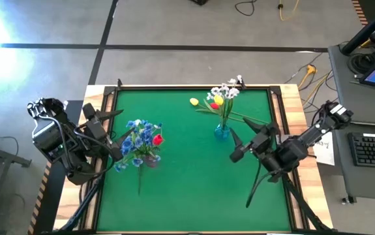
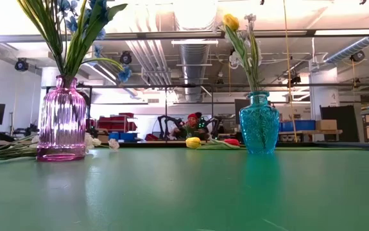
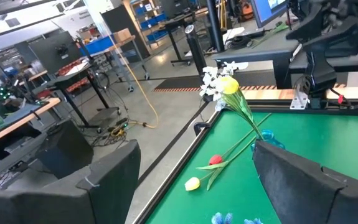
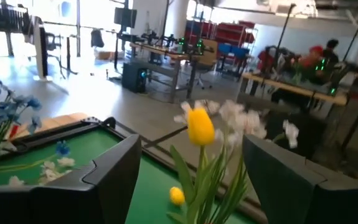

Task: Sort flowers into vase by color
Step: Put the red tulip into the violet vase

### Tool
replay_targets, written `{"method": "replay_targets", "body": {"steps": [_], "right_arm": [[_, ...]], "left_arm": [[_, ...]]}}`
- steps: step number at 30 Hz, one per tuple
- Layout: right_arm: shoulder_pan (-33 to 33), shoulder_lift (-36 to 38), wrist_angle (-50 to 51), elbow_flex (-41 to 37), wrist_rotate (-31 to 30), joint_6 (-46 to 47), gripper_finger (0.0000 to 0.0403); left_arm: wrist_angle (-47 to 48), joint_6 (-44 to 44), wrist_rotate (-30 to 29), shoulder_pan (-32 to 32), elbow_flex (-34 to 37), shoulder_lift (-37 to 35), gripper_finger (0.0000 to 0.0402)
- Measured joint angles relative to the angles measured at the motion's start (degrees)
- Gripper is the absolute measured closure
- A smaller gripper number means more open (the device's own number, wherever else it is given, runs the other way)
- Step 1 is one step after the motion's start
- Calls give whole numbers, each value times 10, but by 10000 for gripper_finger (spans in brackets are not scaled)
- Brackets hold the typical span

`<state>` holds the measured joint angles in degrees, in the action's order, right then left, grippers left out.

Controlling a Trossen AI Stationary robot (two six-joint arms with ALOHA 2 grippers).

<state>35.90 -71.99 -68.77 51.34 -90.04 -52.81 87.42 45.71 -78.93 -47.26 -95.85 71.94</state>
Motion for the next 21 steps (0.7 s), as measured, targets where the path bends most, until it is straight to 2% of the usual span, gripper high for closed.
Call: {"method": "replay_targets", "body": {"steps": [5,9,17,21], "right_arm": [[-10,-18,95,86,7,-25,137],[-37,-33,177,148,45,-35,137],[-130,-71,323,280,215,-32,142],[-196,-89,485,350,285,61,147]], "left_arm": [[0,-2,0,0,0,0,104],[0,-2,0,0,0,0,104],[0,-2,0,0,0,0,104],[0,-2,3,0,0,0,104]]}}
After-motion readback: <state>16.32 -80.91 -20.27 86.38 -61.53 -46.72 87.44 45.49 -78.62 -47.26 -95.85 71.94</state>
